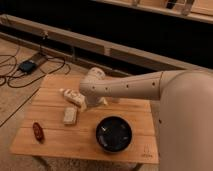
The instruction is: Drag the ceramic bowl in a circle
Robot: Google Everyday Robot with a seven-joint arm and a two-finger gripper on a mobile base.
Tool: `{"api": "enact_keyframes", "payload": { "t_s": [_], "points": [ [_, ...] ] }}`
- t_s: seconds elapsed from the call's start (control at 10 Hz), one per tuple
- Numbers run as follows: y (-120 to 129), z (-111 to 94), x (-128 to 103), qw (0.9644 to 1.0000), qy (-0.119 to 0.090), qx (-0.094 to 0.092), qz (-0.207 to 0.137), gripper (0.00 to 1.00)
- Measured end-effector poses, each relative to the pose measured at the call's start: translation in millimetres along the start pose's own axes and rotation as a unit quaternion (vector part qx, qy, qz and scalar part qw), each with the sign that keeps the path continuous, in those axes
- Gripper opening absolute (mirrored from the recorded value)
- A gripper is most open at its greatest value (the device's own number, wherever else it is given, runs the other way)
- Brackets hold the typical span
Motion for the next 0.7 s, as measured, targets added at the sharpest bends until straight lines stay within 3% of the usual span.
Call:
{"api": "enact_keyframes", "payload": {
  "t_s": [0.5, 0.7],
  "points": [
    [-16, 15, -55, 0.9996, -0.018, 0.001, 0.02, 0.8],
    [-23, 19, -66, 0.9995, -0.024, 0.004, 0.019, 0.8]
  ]
}}
